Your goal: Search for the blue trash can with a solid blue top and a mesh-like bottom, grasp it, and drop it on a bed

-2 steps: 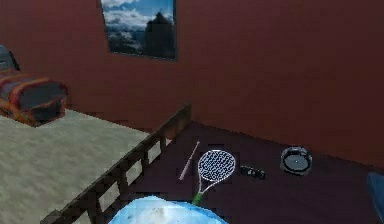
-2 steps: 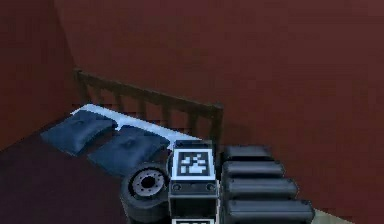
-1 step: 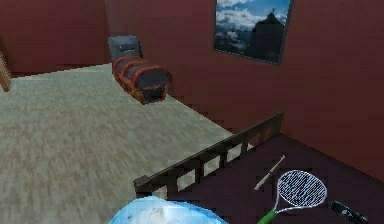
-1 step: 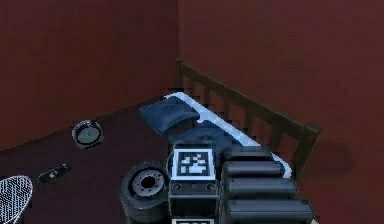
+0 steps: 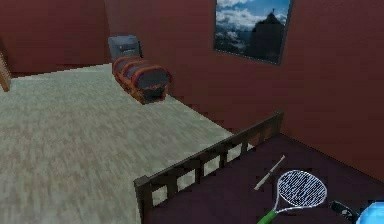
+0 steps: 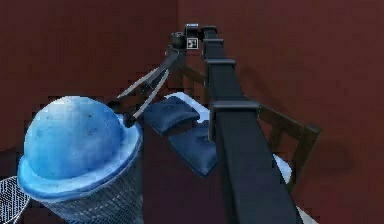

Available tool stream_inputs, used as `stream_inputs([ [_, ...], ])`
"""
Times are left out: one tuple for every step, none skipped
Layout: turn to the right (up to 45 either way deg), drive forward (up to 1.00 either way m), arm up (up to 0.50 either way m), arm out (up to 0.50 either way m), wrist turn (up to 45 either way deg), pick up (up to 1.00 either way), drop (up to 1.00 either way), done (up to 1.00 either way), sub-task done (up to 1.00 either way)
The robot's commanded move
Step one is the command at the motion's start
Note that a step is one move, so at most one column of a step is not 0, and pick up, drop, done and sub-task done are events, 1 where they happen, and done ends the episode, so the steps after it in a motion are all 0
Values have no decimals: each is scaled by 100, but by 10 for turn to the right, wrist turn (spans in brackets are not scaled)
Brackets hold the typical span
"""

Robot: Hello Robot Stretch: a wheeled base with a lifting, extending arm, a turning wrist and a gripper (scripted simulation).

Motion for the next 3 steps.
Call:
stream_inputs([
  [0, 0, 0, 0, 390, 0, 0, 0, 0],
  [0, 0, -40, 0, 0, 0, 0, 0, 0],
  [0, 0, -50, 0, 0, 0, 0, 0, 0],
])
